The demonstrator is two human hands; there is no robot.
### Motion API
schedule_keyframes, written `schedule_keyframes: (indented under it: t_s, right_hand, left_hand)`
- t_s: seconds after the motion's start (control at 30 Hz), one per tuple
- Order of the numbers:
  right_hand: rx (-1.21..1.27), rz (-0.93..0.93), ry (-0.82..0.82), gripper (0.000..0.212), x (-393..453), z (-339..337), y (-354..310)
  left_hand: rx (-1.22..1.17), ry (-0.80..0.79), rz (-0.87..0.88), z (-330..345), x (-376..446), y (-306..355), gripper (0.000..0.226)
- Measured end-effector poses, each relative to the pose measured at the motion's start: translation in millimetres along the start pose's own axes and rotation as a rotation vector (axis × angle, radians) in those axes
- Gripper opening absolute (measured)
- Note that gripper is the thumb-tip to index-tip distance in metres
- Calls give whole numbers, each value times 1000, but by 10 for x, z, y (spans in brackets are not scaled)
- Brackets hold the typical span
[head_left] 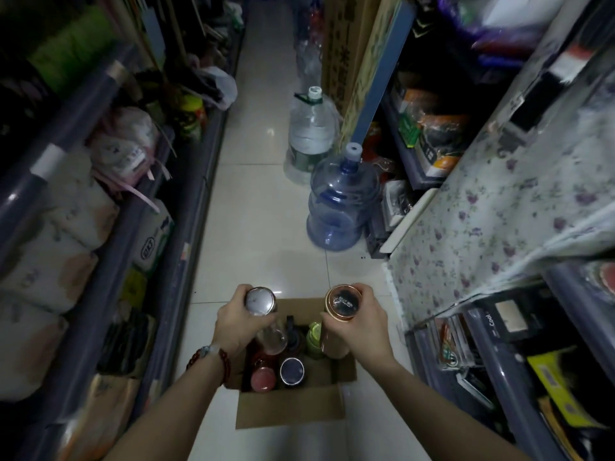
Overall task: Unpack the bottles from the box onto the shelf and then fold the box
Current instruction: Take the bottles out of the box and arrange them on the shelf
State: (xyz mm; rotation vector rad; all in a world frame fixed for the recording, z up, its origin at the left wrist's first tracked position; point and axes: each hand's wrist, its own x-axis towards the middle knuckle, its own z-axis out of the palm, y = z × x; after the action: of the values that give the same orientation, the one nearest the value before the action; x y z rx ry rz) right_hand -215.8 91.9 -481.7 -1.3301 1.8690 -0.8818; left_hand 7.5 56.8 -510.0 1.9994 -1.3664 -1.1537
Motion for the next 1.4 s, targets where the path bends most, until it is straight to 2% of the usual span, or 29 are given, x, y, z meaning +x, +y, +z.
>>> schedule_keyframes:
  t_s: [0.1,0.27,0.43,0.57,0.77,0.93,1.0,1.17,1.27,1.4]
  right_hand:
    - [27,31,2,69,-10,-232,-414]
    - [66,45,45,63,-10,-713,-1189]
    - [98,-21,128,62,8,-1248,-1895]
    - [133,-63,187,62,-66,-1770,-2442]
    - [148,-177,341,53,-258,-2560,-3006]
    - [258,-205,415,91,-370,-3225,-3268]
    - [317,-207,456,95,-405,-3534,-3395]
    - [317,-269,648,73,-544,-4283,-3721]
    - [281,-304,702,54,-671,-4644,-3867]
    - [243,-343,816,45,-872,-5032,-4007]
  left_hand:
    - [2,-6,63,-286,-111,548,59]
    - [-52,-42,185,-839,-362,1478,65]
    - [-78,-129,331,-1266,-599,2353,47]
    - [-134,-197,450,-1509,-844,3090,51]
    - [-237,-188,562,-1685,-1237,3995,65]
    - [-367,-224,628,-1600,-1658,4706,76]
    - [-423,-250,644,-1513,-1827,4983,75]
    - [-519,-315,763,-1268,-2311,5637,54]
    - [-556,-374,814,-1189,-2559,5982,52]
    - [-683,-475,810,-1107,-2809,6412,47]
